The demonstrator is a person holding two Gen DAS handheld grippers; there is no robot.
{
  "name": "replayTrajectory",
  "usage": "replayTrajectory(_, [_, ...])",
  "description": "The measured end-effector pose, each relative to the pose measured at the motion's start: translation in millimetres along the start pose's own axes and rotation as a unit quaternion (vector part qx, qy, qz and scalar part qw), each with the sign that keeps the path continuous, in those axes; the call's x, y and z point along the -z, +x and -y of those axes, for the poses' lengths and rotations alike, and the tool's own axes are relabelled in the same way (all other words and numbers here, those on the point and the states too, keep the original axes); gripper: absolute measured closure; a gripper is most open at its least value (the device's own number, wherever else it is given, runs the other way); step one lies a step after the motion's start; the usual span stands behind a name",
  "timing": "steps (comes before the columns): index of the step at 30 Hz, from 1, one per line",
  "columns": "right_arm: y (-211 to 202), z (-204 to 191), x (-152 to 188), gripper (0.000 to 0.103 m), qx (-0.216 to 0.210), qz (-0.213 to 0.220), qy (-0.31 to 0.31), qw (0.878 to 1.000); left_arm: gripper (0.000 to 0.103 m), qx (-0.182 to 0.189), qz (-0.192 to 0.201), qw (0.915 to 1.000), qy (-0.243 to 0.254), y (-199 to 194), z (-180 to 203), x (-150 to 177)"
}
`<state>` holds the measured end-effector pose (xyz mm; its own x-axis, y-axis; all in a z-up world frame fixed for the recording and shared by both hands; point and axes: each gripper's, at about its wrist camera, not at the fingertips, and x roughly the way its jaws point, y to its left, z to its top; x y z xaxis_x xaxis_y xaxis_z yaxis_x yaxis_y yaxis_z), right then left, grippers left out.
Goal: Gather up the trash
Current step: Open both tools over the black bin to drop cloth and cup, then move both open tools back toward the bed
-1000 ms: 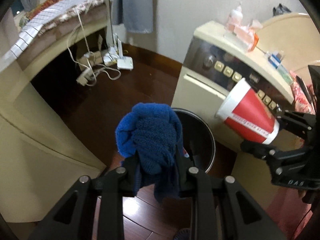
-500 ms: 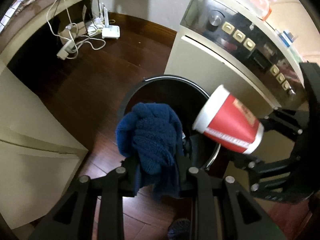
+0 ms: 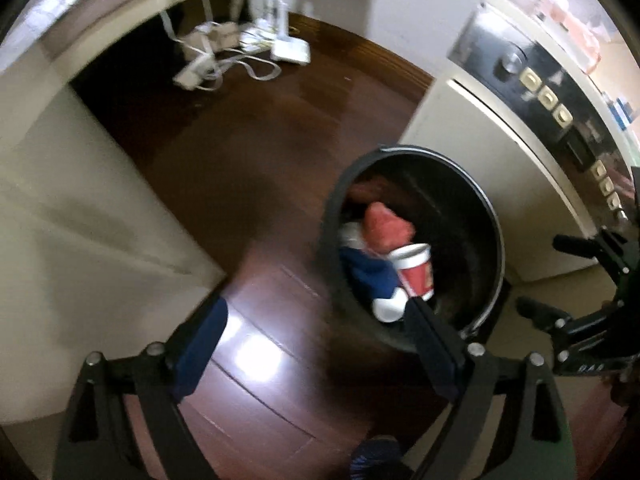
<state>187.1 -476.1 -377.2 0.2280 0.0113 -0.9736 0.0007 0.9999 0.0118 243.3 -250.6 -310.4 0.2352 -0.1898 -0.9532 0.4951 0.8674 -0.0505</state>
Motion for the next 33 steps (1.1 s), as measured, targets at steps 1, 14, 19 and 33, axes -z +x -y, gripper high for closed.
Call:
replayTrajectory(1, [-3.5, -2.4, 0.6, 0.011, -0.002, 0.003, 0.004, 1.000, 0.009, -0.006, 0.005, 0.9999, -0.009, -6.7, -4.1, 7.1])
replayTrajectory(14, [-83.8, -59.0, -25.9, 0.011, -0.012, 0.070, -0.005, 0.997, 0.008, -0.032, 0.072, 0.9938, -0.078, -80.7, -51.2, 41.0])
replayTrajectory(19, [-120.2, -93.6, -39.0, 0.010, -0.013, 0.096, -0.039, 0.995, 0.008, -0.039, 0.107, 0.9886, -0.098, -121.9, -62.4, 53.8])
replayTrajectory(33, [-275.6, -197.4, -54.8, 0.010, -0.039, 0.221, -0.131, 0.966, 0.008, -0.088, 0.197, 0.9660, -0.142, -250.2, -111.4, 95.6])
